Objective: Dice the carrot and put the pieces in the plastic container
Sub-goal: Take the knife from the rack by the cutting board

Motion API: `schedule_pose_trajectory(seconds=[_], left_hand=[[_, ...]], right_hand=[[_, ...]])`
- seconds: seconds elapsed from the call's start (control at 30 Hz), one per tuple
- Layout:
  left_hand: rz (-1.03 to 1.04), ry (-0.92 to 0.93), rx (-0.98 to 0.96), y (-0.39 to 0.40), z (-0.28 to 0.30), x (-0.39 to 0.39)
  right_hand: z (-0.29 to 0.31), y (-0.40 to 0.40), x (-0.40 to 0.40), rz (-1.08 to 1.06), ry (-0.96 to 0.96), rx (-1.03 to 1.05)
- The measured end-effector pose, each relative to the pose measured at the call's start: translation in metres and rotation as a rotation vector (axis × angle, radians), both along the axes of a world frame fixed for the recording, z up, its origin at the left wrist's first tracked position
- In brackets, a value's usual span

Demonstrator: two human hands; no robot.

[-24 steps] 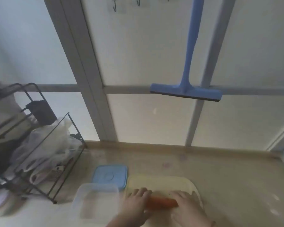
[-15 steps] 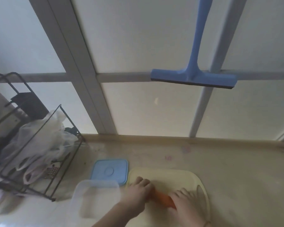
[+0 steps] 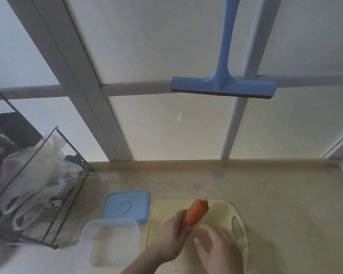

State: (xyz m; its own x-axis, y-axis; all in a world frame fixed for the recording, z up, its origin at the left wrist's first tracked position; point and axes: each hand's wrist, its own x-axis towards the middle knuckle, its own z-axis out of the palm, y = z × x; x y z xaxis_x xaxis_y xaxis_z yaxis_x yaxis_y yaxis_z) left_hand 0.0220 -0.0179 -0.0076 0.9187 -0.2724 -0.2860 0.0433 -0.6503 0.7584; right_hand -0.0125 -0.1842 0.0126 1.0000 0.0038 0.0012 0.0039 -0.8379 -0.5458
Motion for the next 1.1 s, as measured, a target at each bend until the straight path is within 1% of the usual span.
schedule_pose_trajectory(seconds=[0.03,0.07,0.13,0.17,0.2,0.27,0.33,0.37,0.4,0.43,0.5,0.57,0.63,0.73,0.8,0.83,0.9,0.93,1.0,1.03,1.07,1.1], left_hand=[[-0.111,-0.032,0.082,0.006,-0.001,0.003],[-0.192,-0.042,0.142,0.011,-0.003,0.005],[-0.295,-0.056,0.192,0.017,-0.006,0.009],[-0.324,-0.047,0.203,0.017,-0.010,0.009],[-0.336,-0.036,0.216,0.017,-0.013,0.010],[-0.310,-0.044,0.261,0.013,-0.020,0.012],[-0.219,-0.078,0.340,0.006,-0.021,0.011],[-0.186,-0.093,0.372,0.004,-0.023,0.011],[-0.186,-0.105,0.408,0.004,-0.024,0.008],[-0.212,-0.124,0.457,0.005,-0.027,0.006],[-0.241,-0.148,0.556,0.008,-0.030,0.001],[-0.221,-0.107,0.610,0.010,-0.029,0.000],[-0.209,-0.061,0.610,0.010,-0.027,-0.001],[-0.228,-0.048,0.615,0.009,-0.026,0.000],[-0.239,-0.026,0.610,0.009,-0.023,-0.002],[-0.245,-0.013,0.612,0.008,-0.022,-0.002],[-0.242,0.024,0.604,0.008,-0.019,0.001],[-0.233,0.056,0.592,0.008,-0.017,0.005],[-0.191,0.130,0.522,0.009,-0.007,0.015],[-0.162,0.144,0.470,0.009,0.002,0.020],[-0.138,0.121,0.429,0.012,0.014,0.024],[-0.119,0.064,0.401,0.016,0.030,0.027]], right_hand=[[-0.006,-0.010,0.001,-0.074,-0.127,-0.051],[-0.008,-0.019,0.003,-0.035,-0.099,-0.077],[-0.025,-0.035,0.010,0.126,0.071,-0.105],[-0.033,-0.039,0.017,0.192,0.143,-0.050],[-0.035,-0.040,0.020,0.222,0.170,-0.013],[-0.044,-0.036,0.026,0.234,0.130,0.008],[-0.048,-0.033,0.031,0.188,0.112,-0.098],[-0.048,-0.033,0.032,0.195,0.095,-0.110],[-0.048,-0.033,0.031,0.181,0.092,-0.118],[-0.052,-0.032,0.031,0.208,0.130,-0.091],[-0.058,-0.035,0.031,0.219,0.117,-0.153],[-0.060,-0.041,0.029,0.255,0.131,-0.250],[-0.061,-0.044,0.027,0.270,0.172,-0.325],[-0.052,-0.048,0.023,0.270,0.191,-0.337],[-0.048,-0.050,0.019,0.251,0.158,-0.337],[-0.042,-0.050,0.020,0.251,0.184,-0.333],[-0.020,-0.045,0.022,0.340,0.353,-0.414],[-0.015,-0.040,0.028,0.325,0.301,-0.376],[-0.005,-0.036,0.041,0.305,0.246,-0.383],[0.009,-0.027,0.051,0.334,0.192,-0.428],[0.012,-0.022,0.057,0.324,0.161,-0.398],[0.016,-0.015,0.063,0.368,0.096,-0.316]])
